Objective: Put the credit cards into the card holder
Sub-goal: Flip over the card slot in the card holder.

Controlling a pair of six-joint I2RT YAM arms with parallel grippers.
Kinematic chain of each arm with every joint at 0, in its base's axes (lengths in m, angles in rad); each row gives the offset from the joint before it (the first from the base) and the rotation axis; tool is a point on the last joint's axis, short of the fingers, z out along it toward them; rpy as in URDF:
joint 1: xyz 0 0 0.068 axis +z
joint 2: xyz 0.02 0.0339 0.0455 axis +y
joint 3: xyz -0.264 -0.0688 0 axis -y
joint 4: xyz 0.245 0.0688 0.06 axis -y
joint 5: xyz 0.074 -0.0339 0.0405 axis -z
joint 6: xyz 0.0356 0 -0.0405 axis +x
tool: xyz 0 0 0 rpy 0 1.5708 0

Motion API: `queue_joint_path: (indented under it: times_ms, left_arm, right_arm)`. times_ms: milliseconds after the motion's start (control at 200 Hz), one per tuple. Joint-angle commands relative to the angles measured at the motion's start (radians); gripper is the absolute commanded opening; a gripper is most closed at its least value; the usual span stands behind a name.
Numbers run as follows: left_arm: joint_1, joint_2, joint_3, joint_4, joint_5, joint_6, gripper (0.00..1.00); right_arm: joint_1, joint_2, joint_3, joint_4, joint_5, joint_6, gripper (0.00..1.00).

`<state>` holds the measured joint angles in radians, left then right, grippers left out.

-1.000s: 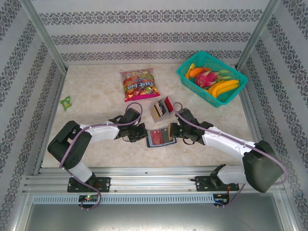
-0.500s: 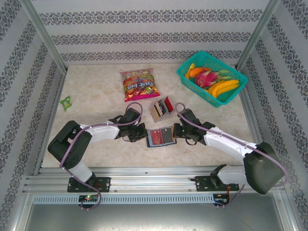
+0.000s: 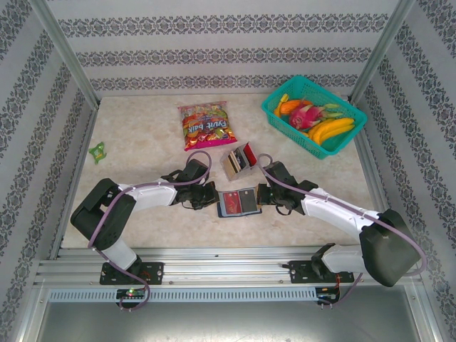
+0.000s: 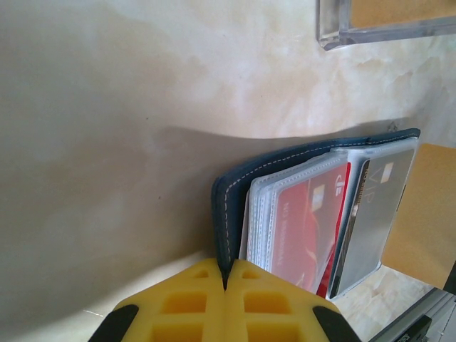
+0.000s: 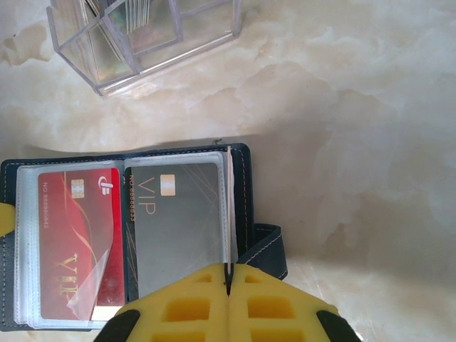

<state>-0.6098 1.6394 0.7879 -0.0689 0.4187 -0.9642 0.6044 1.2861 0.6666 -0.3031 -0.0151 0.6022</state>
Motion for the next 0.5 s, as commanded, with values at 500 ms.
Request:
queue_joint_path:
  times_ms: [500]
  left_arm:
    - [-0.015, 0.019, 0.012, -0.033, 0.006, 0.025, 0.03]
  right_arm:
    - [-0.004, -0.006, -0.033, 0.091, -0.111, 0.019, 0.00]
